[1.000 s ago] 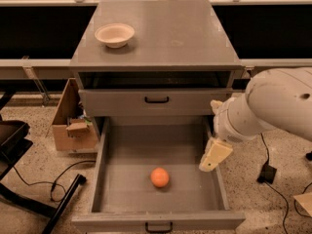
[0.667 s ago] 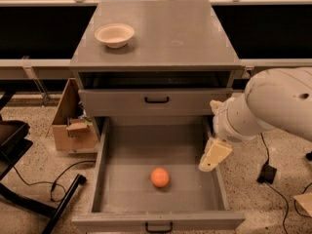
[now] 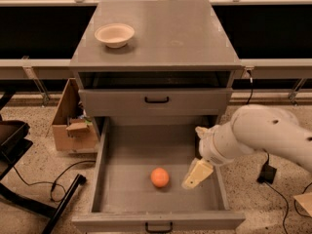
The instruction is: Pick orange from middle drawer and place on counter
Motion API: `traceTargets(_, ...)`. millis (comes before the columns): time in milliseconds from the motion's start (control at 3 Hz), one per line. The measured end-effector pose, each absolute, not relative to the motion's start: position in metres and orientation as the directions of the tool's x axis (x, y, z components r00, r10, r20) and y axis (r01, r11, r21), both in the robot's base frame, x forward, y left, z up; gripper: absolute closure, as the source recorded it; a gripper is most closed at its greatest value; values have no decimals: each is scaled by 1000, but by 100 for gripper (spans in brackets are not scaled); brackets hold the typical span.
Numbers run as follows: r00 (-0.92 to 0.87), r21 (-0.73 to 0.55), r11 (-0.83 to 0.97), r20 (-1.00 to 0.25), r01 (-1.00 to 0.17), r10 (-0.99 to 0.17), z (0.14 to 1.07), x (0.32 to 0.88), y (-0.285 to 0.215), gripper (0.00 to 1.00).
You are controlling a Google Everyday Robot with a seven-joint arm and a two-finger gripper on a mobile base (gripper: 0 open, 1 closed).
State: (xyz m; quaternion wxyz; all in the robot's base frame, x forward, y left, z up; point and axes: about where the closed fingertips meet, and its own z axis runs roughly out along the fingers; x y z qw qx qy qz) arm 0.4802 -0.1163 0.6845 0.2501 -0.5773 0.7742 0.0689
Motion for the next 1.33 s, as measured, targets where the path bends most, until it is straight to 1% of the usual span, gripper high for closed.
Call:
traceTargets(333,-189,-138,318,-563,-938,-804,606,497,-73,0)
traceTargets(667,-151,-149,302,-613,-942,-775,545,513,-42,0)
traceTargets(1000,-134,-159,296,-630,-942,-765,509,522,-32,0)
traceTargets(1333,-142,-138,294,-637,-946,-757,478,530,-29,0)
